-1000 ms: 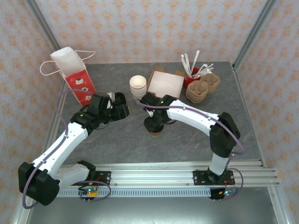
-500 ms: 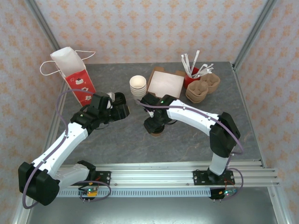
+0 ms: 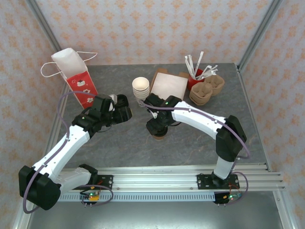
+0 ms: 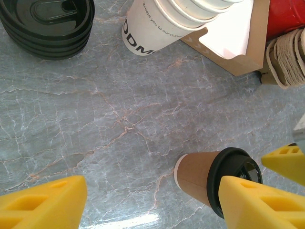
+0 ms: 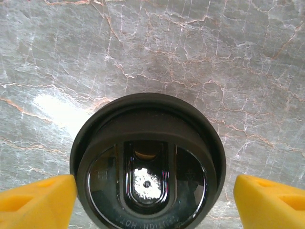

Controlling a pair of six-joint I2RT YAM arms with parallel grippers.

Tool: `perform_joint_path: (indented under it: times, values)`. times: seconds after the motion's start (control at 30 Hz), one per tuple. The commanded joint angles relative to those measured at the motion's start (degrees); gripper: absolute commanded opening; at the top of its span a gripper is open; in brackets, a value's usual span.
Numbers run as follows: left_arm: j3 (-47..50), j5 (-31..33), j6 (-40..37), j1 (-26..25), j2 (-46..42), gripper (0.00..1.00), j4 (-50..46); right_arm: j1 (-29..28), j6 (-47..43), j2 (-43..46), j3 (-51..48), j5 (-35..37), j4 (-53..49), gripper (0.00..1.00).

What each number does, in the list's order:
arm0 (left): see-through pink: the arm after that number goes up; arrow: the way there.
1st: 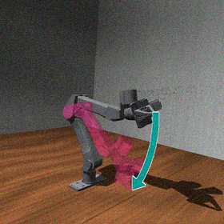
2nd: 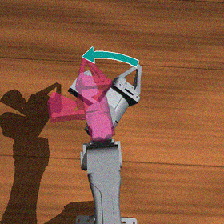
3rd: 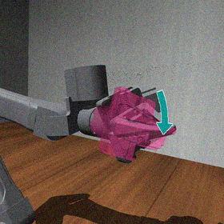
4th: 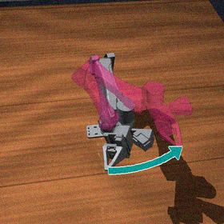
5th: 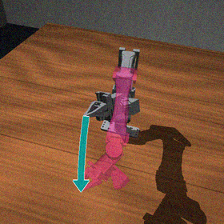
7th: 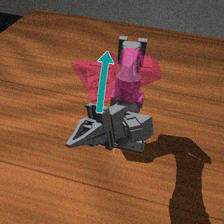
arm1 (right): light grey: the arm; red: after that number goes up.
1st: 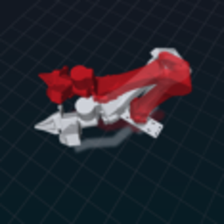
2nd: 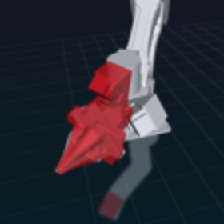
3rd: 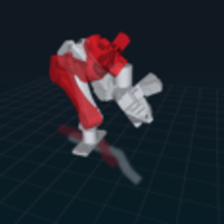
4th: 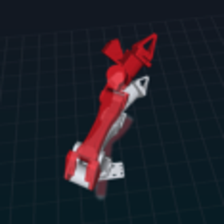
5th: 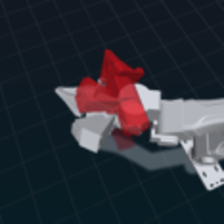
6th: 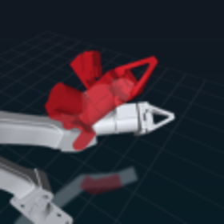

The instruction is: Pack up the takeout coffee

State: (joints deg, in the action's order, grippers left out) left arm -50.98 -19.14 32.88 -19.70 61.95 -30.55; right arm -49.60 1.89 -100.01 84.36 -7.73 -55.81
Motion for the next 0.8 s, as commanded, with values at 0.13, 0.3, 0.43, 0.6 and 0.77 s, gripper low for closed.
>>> perform_joint_path:
  times: [0.13, 0.3, 0.43, 0.6, 0.77]
  values:
    - [-0.89, -0.96, -0.63, 0.26, 0.09, 0.74, 1.28, 1.74, 1.42, 5.95, 0.49, -0.93, -1.78, 0.87]
    - [-1.02, -1.26, -0.67, 0.18, 0.66, 0.74, 1.85, 8.06, 6.33, 12.69, -8.52, -13.81, 7.45, 0.86]
    - [-1.55, -1.74, -0.54, -0.07, 1.37, 0.74, 2.23, 13.55, 12.39, 15.28, -15.81, -23.33, 16.23, 0.82]
    - [-1.73, -1.2, -0.8, -0.34, 0.98, 0.74, 1.72, 15.0, 14.84, 15.19, -20.36, -25.14, 19.94, 0.79]
    - [-0.89, -1.09, -0.36, -0.42, 0.39, 0.74, 2.24, 15.06, 16.52, 14.24, -23.23, -26.52, 23.56, 0.73]
